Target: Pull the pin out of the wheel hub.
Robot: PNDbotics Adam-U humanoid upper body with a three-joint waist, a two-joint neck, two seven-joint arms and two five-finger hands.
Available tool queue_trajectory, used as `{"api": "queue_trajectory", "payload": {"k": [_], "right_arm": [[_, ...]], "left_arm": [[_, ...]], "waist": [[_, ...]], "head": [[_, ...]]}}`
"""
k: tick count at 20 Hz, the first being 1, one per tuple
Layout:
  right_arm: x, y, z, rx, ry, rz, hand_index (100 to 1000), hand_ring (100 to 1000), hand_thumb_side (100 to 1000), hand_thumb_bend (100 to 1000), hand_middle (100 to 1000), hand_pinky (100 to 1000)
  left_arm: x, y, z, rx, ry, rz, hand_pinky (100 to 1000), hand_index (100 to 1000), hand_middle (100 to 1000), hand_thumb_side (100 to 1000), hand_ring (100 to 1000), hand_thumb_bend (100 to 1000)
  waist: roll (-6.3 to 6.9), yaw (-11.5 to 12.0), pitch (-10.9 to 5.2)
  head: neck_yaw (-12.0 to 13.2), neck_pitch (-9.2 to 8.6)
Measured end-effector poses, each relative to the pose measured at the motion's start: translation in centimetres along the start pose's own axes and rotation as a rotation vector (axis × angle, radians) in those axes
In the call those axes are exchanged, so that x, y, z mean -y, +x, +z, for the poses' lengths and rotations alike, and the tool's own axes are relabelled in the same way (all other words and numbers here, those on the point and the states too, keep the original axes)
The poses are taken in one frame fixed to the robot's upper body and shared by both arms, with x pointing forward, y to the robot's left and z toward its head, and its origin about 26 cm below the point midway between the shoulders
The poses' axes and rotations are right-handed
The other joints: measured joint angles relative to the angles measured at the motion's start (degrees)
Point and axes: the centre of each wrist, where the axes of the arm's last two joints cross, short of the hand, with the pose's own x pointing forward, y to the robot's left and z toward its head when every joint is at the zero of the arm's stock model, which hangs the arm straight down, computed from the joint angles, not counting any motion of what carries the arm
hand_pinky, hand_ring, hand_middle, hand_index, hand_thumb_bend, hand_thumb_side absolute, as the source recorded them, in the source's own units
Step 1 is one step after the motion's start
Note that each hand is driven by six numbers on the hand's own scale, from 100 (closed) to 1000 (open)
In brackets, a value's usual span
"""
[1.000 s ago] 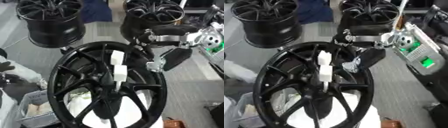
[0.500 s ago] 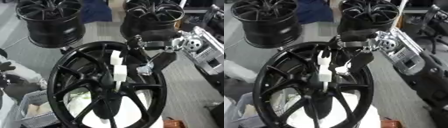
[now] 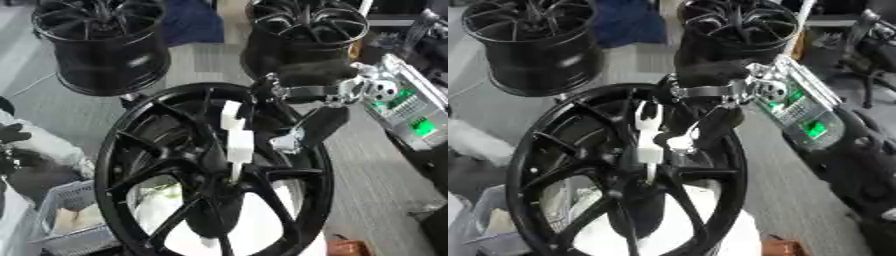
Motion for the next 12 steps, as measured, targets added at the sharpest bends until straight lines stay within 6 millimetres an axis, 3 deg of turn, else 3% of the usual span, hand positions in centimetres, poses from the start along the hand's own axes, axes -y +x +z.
{"api": "queue_trajectory", "payload": {"k": [12], "right_arm": [[-1.1,-0.9,-1.3,-0.019,0.039,-0.016,833,345,678,156,704,388]], "left_arm": [[0.0,0.0,0.0,-0.001,-0.002,0.0,520,755,637,818,501,100]], "waist": [[0.0,0.01,0.08]], "head": [[-0.2,0.0]]}}
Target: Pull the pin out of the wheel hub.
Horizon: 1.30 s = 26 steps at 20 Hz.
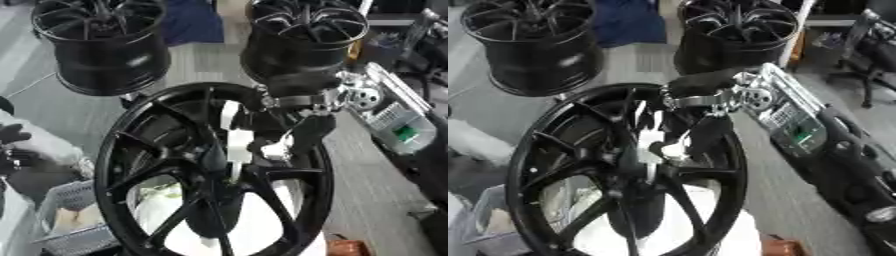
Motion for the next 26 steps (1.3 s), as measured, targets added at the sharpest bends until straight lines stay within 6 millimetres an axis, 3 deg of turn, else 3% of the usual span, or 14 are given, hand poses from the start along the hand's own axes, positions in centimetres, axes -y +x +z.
{"api": "queue_trajectory", "payload": {"k": [26], "right_arm": [[-0.7,-0.9,-1.2,-0.07,-0.006,0.069,872,359,681,177,774,398]], "left_arm": [[0.0,0.0,0.0,0.001,-0.006,0.0,522,756,636,819,502,100]], "waist": [[-0.02,0.42,0.17]], "head": [[-0.29,0.0]]}}
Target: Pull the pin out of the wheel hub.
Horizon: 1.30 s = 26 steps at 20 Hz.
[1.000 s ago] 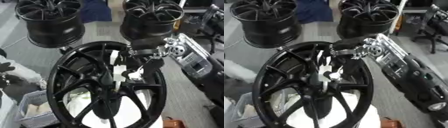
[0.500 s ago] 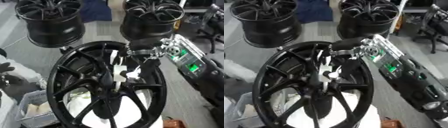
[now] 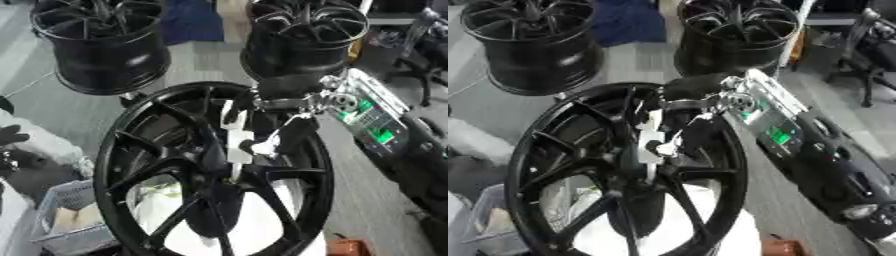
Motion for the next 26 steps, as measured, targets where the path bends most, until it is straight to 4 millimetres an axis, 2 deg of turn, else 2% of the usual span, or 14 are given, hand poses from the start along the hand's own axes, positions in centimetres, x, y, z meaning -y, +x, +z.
{"api": "queue_trajectory", "payload": {"k": [26], "right_arm": [[-0.88,-0.12,-0.82,0.003,0.096,-0.006,869,355,684,157,738,391]], "left_arm": [[0.01,0.01,-0.01,0.0,-0.001,0.0,524,756,636,821,502,100]], "waist": [[-0.02,0.0,0.01]], "head": [[0.0,0.0]]}}
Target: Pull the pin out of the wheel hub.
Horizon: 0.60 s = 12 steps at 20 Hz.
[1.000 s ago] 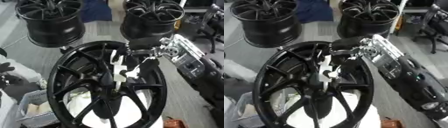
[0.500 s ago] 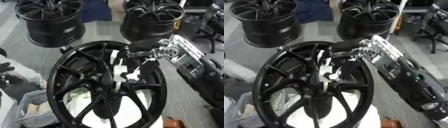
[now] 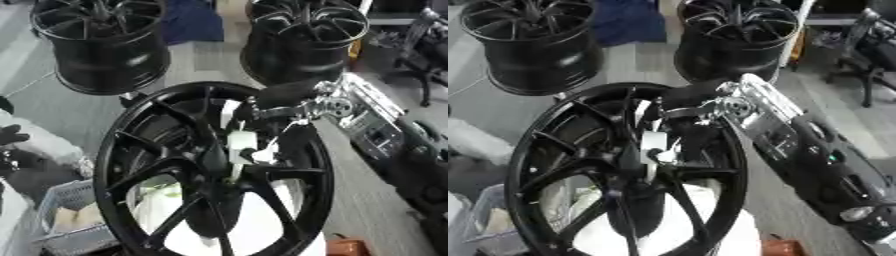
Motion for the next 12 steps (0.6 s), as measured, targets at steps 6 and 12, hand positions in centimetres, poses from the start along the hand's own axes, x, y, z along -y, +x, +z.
{"api": "queue_trajectory", "payload": {"k": [6,12], "right_arm": [[-0.6,-0.3,-0.6,-0.006,0.008,-0.011,868,354,629,119,730,390],[-1.2,-0.6,-1.0,-0.011,0.026,-0.012,870,355,624,100,724,390]], "left_arm": [[0.0,0.0,0.0,0.0,0.0,0.0,524,756,636,821,502,100],[0.0,0.0,0.0,0.0,0.0,0.0,524,756,636,822,502,100]], "waist": [[-0.04,0.11,0.01],[-0.13,0.18,0.04]], "head": [[-0.05,0.0],[-0.07,0.0]]}}
